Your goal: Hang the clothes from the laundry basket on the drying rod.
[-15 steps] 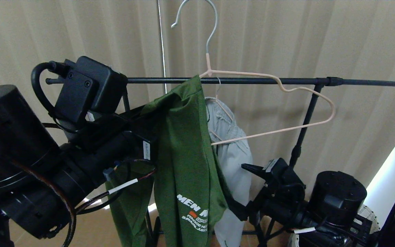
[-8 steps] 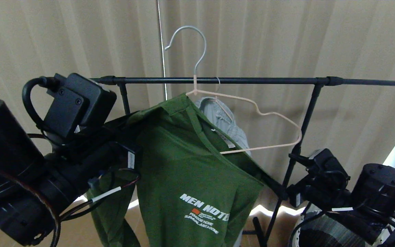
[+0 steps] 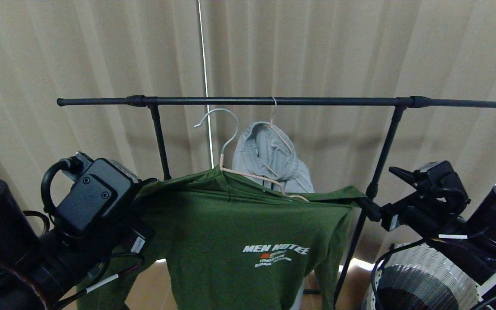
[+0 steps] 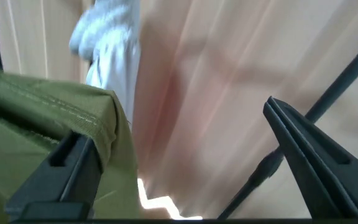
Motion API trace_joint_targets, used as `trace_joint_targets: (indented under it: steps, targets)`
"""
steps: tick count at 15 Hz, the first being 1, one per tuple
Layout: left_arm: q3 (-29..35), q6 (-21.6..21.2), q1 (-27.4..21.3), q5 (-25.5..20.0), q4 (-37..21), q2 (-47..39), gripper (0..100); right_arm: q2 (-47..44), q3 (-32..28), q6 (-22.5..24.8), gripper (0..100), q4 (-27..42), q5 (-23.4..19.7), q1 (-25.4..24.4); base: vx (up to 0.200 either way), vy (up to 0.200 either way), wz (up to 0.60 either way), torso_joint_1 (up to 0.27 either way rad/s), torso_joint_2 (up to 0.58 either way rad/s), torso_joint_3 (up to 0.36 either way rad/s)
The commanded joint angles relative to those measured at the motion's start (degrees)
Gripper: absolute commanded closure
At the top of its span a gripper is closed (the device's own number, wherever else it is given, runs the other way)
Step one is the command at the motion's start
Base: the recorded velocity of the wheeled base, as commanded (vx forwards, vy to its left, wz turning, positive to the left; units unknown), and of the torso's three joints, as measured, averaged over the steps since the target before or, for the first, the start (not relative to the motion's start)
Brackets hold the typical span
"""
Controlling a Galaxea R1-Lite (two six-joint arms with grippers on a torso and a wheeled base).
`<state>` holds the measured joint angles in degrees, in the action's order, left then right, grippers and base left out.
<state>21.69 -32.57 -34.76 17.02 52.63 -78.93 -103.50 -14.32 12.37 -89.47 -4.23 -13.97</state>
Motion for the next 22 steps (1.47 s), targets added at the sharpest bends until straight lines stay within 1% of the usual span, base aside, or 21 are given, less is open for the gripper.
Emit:
trace_joint_targets:
  steps: [1, 3, 4, 5, 6, 7, 8, 9, 10, 12, 14, 16, 18, 19, 20, 22]
  targets:
    - [-0.15, -0.03, 0.13, 0.21, -0.07, -0.26, 100, 3.39, 0.53, 0.02, 0, -0.53, -0.25, -0.53, 0.000, 0.000, 0.00, 0.000, 0.00, 0.000]
    - [-0.24, 0.41, 0.21, 3.72, 0.02, -0.87, 100, 5.94, 1.76, -0.07, 0, -0.53, -0.34, -2.90, 0.000, 0.000, 0.00, 0.000, 0.00, 0.000]
    - [0.02, 1.46, 0.04, 5.66, 0.11, -0.96, 100, 7.26, 3.25, -0.07, 0, -0.53, -0.34, -4.49, 0.000, 0.000, 0.00, 0.000, 0.00, 0.000]
    - [0.02, 1.46, 0.04, 5.66, 0.11, -0.96, 100, 7.26, 3.25, -0.07, 0, -0.53, -0.34, -4.49, 0.000, 0.000, 0.00, 0.000, 0.00, 0.000]
    - [0.73, 3.04, -0.05, 6.19, 0.11, -1.05, 100, 9.28, 4.66, -0.07, 0, -0.53, -0.34, -8.09, 0.000, 0.000, 0.00, 0.000, 0.00, 0.000]
    - [0.90, 3.22, -0.05, 6.62, 0.11, -0.96, 100, 10.25, 4.66, -0.16, 0, 0.61, -0.34, -9.85, 0.000, 0.000, 0.00, 0.000, 0.00, 0.000]
    - [0.99, 3.83, -0.05, 6.98, 0.28, -0.96, 100, 11.65, 4.48, -0.24, 0, 4.65, -0.34, -12.57, 0.000, 0.000, 0.00, 0.000, 0.00, 0.000]
    - [0.99, 4.71, -0.05, 6.98, 0.63, -1.05, 100, 12.18, 4.13, -0.42, 0, 6.15, -0.52, -13.63, 0.000, 0.000, 0.00, 0.000, 0.00, 0.000]
    - [1.43, 6.82, -0.05, 7.06, 1.51, -2.01, 100, 12.79, 3.69, -1.30, 0, 9.13, -1.75, -15.65, 0.000, 0.000, 0.00, 0.000, 0.00, 0.000]
    - [1.52, 7.79, 0.04, 7.06, 2.66, -2.45, 100, 12.97, 3.51, -1.39, 0, 10.54, -3.59, -17.23, 0.000, 0.000, 0.00, 0.000, 0.00, 0.000]
    - [1.52, 7.88, 0.04, 7.06, 2.74, -2.45, 100, 13.06, 2.90, -1.39, 0, 10.37, -4.30, -18.29, 0.000, 0.000, 0.00, 0.000, 0.00, 0.000]
    - [1.43, 8.14, -0.23, 6.80, 3.18, -2.54, 100, 13.76, 2.02, -1.39, 0, 10.72, -6.76, -18.37, 0.000, 0.000, 0.00, 0.000, 0.00, 0.000]
    - [0.90, 9.55, -1.46, 6.62, 4.94, -2.54, 100, 13.50, 0.70, -1.30, 0, 11.16, -6.76, -18.29, 0.000, 0.000, 0.00, 0.000, 0.00, 0.000]
    - [0.81, 9.55, -1.63, 6.62, 5.12, -2.45, 100, 13.67, 0.00, -1.30, 0, 11.77, -6.67, -18.20, 0.000, 0.000, 0.00, 0.000, 0.00, 0.000]
    - [0.20, 9.72, -1.72, 6.36, 5.47, -2.28, 100, 14.11, -2.29, -0.95, 0, 15.37, -6.32, -17.67, 0.000, 0.000, 0.00, 0.000, 0.00, 0.000]
    - [-2.09, 9.63, -2.86, 5.66, 8.63, -2.45, 100, 16.40, -5.98, -0.60, 0, 23.37, -6.23, -15.91, 0.000, 0.000, 0.00, 0.000, 0.00, 0.000]
